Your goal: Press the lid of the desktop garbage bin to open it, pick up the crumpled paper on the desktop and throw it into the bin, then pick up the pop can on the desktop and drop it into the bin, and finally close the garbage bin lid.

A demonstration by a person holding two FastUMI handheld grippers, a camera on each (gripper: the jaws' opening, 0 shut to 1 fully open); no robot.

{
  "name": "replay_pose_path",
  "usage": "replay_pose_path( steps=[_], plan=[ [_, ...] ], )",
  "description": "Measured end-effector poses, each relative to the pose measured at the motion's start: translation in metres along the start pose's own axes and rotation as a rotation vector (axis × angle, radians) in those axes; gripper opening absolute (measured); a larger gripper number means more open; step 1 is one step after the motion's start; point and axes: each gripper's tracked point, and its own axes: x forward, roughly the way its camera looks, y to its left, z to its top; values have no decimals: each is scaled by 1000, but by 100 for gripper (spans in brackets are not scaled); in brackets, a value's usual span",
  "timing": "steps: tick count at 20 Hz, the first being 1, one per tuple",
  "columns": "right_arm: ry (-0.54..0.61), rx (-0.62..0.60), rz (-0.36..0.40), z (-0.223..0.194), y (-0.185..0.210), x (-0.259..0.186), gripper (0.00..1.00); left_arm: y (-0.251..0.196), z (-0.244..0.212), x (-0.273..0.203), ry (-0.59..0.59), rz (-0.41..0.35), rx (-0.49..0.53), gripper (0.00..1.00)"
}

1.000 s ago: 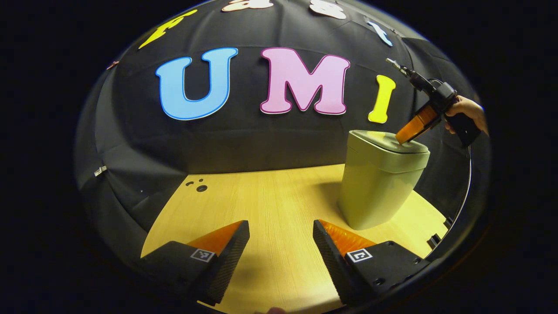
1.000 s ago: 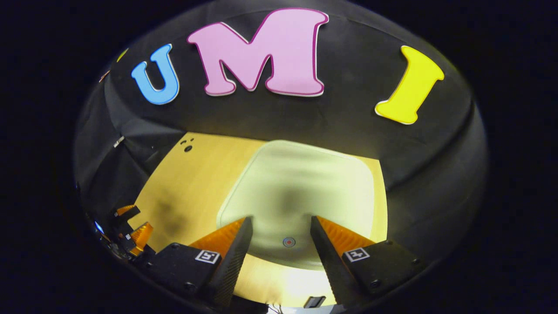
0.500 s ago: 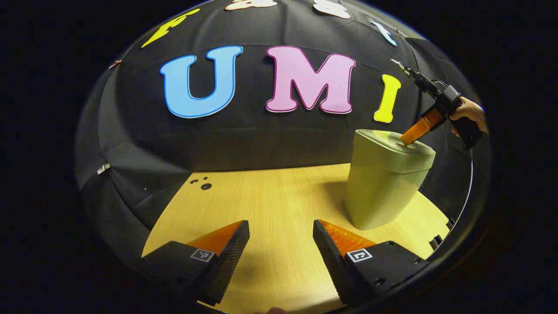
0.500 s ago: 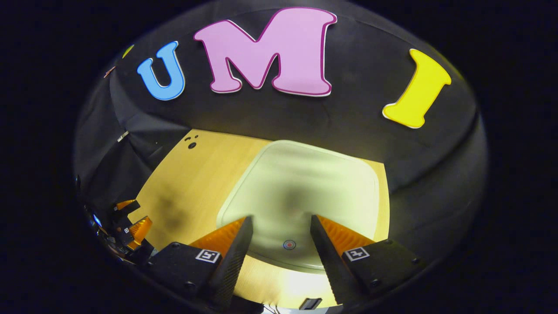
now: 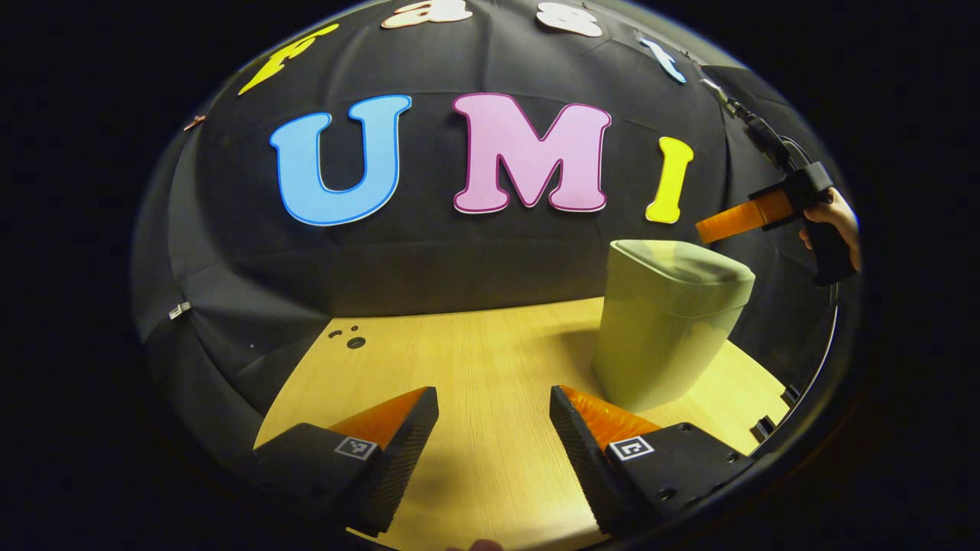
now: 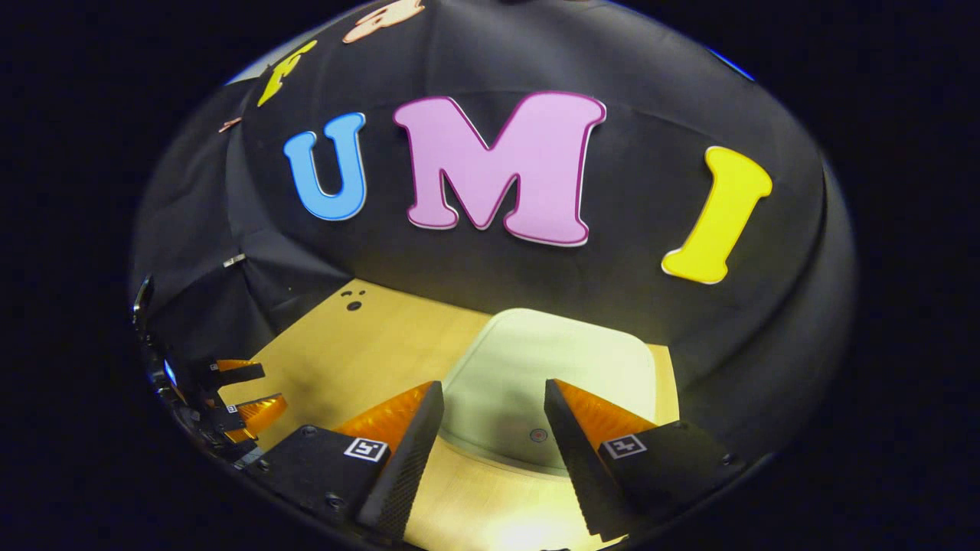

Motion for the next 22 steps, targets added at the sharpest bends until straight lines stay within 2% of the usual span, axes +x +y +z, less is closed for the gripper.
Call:
replay_pose_path(
  steps=[4, 7, 15, 22],
  plan=[
    [-70, 28, 26, 6, 14, -28, 86, -9, 14, 0, -34, -15, 8, 94],
    [-142, 24, 30, -8, 29, -53, 86, -25, 31, -4, -82, -54, 15, 94],
    [-166, 52, 7, -48, 45, -70, 86, -44, 53, -13, -134, -94, 38, 94],
    [-140, 95, -4, -78, 54, -71, 86, -51, 50, -24, -130, -108, 52, 94]
  ],
)
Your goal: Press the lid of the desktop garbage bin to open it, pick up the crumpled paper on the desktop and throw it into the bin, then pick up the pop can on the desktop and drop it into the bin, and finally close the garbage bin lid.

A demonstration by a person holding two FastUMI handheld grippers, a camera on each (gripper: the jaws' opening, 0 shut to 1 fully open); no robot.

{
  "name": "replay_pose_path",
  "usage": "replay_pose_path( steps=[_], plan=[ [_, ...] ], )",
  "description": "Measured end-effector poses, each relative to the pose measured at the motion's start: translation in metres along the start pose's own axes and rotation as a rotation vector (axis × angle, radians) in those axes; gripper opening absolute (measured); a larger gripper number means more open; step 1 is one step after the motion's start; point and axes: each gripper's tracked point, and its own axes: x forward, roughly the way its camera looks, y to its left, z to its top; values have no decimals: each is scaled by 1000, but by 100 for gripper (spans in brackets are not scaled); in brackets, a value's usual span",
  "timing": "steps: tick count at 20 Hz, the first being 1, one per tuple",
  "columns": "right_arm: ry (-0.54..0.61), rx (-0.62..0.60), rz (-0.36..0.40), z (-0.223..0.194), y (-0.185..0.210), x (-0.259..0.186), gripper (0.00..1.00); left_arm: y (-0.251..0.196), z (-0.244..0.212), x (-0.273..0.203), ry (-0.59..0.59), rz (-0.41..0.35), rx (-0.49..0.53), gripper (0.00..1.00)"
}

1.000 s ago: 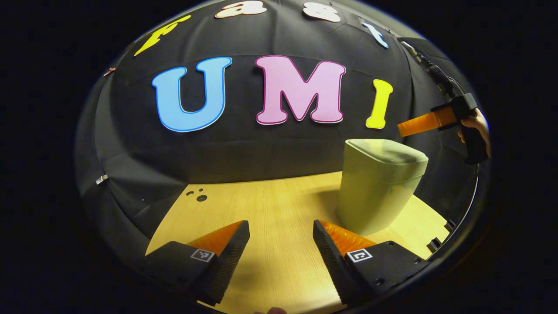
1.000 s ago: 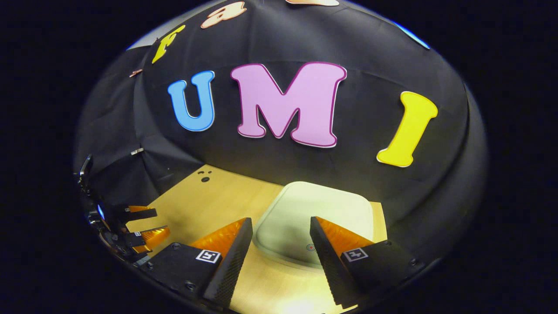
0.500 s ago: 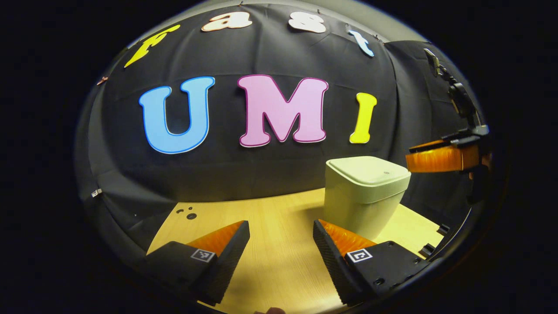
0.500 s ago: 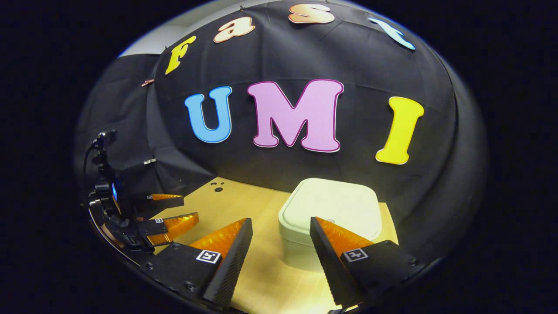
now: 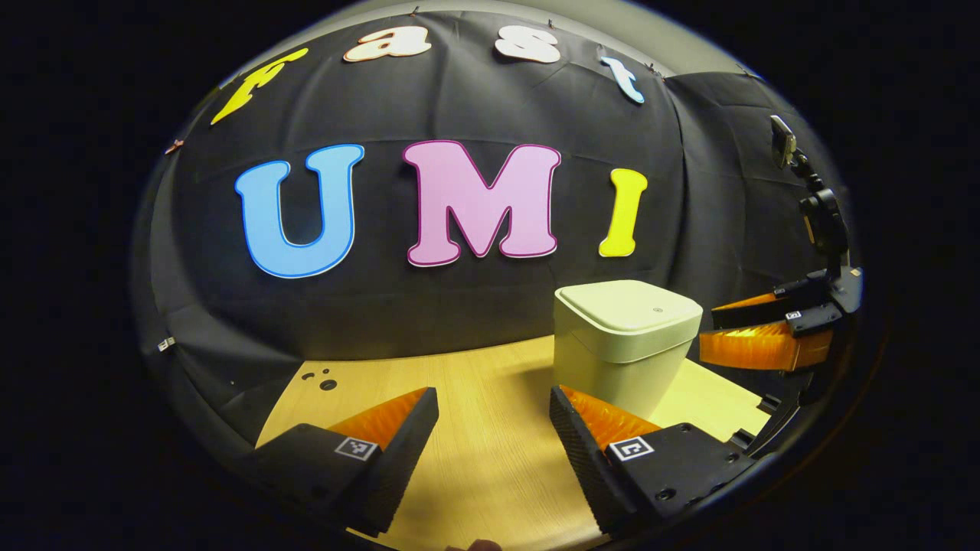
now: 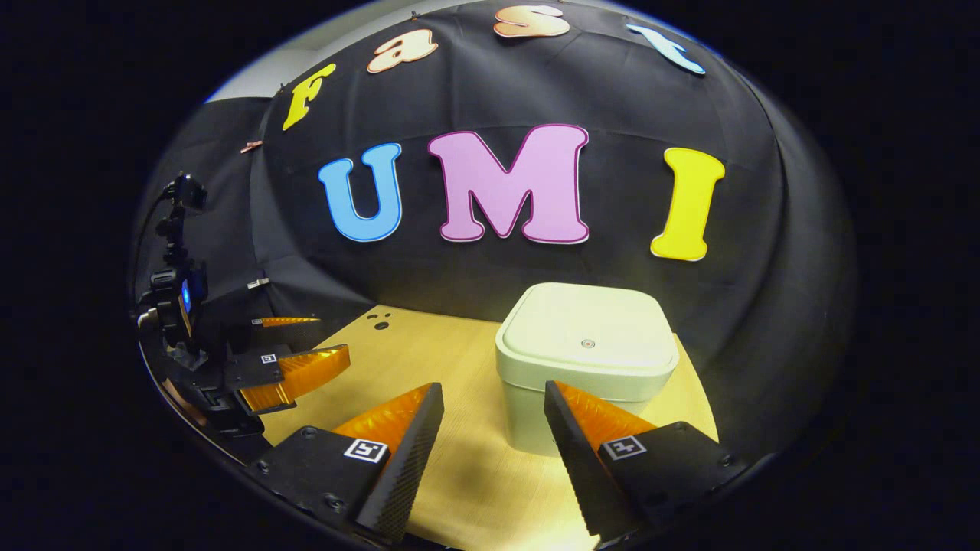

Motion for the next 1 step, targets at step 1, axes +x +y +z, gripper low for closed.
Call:
replay_pose_path(
  steps=[1],
  plan=[
    [2, -3, -2, -2, 0, 0, 86, 0, -1, -2, 1, 2, 4, 94]
  ],
)
